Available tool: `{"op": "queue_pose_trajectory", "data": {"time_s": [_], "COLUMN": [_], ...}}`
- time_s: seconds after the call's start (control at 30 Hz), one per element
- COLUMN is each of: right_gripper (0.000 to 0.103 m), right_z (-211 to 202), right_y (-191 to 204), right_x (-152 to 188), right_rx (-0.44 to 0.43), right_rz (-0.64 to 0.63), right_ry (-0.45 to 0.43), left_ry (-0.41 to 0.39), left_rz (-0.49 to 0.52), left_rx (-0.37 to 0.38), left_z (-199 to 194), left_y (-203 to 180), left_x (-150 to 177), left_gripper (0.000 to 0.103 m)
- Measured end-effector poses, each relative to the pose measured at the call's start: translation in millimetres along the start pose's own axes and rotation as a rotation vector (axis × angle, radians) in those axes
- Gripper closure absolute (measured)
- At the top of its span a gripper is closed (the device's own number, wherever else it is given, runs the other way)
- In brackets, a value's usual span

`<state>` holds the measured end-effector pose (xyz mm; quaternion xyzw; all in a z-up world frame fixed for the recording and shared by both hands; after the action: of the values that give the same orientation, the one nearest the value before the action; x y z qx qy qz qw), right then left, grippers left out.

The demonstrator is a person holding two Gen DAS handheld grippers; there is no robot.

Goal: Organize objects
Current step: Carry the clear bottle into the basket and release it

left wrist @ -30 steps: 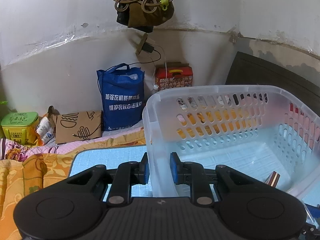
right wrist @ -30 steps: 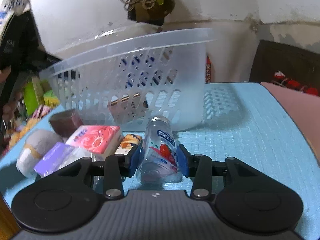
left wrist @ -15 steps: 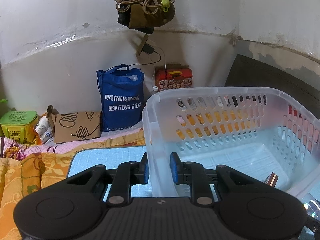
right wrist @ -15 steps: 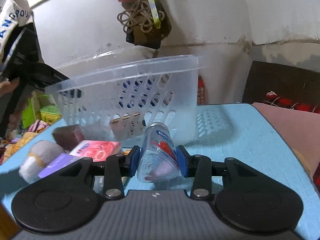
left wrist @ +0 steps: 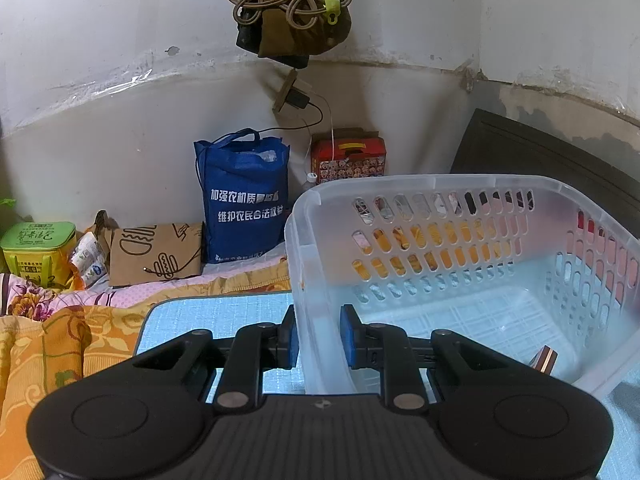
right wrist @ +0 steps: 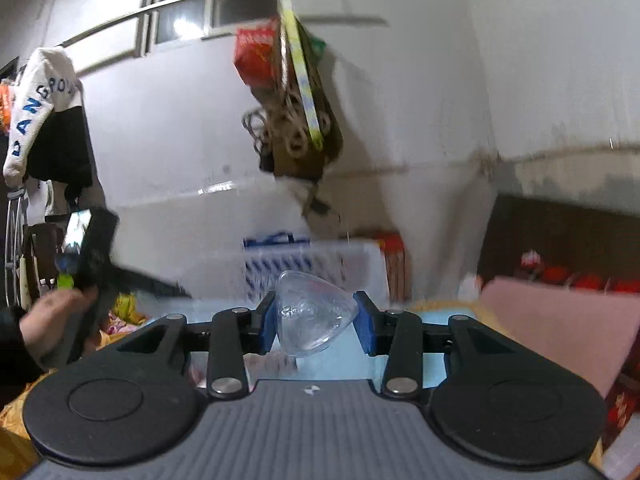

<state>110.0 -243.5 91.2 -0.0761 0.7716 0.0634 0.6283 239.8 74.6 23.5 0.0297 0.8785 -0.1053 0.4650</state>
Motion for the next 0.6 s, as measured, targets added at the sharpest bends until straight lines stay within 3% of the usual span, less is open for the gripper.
{"op": "queue_pose_trajectory", "data": {"time_s": [0.33,0.6], "right_gripper": [0.060,0.060], "right_z": [31.3,88.6], "right_y": [35.3,56.1], "right_x": [-34.3,-63.0], "right_rx": [-0.073,-0.051], "right_rz": [-0.065,-0.113], "right_ry": [0.009,0.056], "left_ry": [0.000,0.002], "left_rz": [-0.003,-0.009], "left_rx": [0.003,0.007], "left_z": [1.2,3.0], "left_y": [0.5,0.9], "left_x": [-0.6,-1.0], "left_gripper": [0.078,0.078]}}
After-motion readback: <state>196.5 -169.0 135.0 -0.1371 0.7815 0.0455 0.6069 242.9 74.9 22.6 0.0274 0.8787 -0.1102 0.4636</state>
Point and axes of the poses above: each gripper's, at about its wrist camera, not at the fingertips, and z roughly the way its jaws point, y to its left, x to its underside, the point moved 2 cm from there along z, roughly the way its jaws point, and after that the axes turned 14 degrees about x, right-handed, at the moved point
